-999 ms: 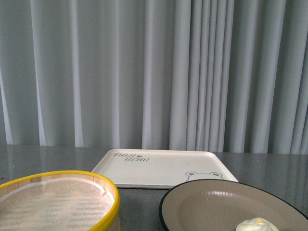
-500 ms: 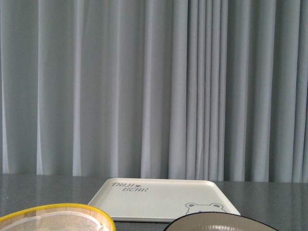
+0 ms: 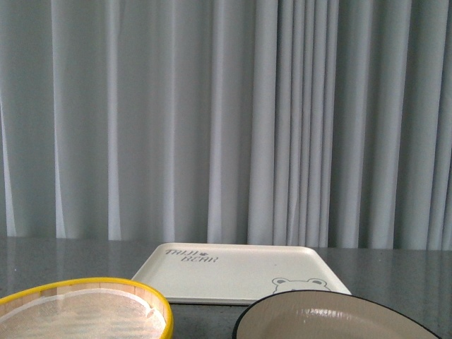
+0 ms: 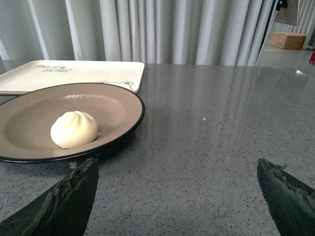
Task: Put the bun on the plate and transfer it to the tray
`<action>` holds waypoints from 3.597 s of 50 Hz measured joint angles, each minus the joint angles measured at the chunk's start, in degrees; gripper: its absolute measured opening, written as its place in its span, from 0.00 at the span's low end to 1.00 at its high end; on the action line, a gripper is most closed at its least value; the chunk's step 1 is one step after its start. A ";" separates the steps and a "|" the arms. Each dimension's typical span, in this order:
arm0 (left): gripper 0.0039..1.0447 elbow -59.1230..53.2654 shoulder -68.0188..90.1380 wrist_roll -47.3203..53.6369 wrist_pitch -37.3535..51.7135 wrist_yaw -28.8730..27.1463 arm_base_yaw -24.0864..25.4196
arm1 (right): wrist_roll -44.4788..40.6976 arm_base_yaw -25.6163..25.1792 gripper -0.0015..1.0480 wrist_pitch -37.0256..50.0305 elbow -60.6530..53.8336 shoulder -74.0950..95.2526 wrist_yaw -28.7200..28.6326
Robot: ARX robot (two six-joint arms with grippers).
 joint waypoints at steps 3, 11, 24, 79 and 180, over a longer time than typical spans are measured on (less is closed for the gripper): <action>0.04 -0.02 -2.38 -0.02 -2.12 0.00 0.00 | 0.00 0.00 0.92 0.00 0.00 0.02 -0.02; 0.04 -0.04 -8.28 -0.02 -7.63 0.00 0.00 | 0.00 0.00 0.92 0.00 0.00 0.00 0.00; 0.04 -0.07 -16.96 -0.02 -15.82 0.00 0.00 | 0.00 0.00 0.92 0.00 0.00 0.02 -0.02; 0.47 -0.04 -37.90 0.02 -37.07 0.02 0.00 | 0.00 0.00 0.92 0.00 0.00 0.00 -0.02; 0.94 -0.04 -37.94 0.15 -37.07 0.00 0.00 | -89.42 11.39 0.92 7.52 29.16 66.07 -10.49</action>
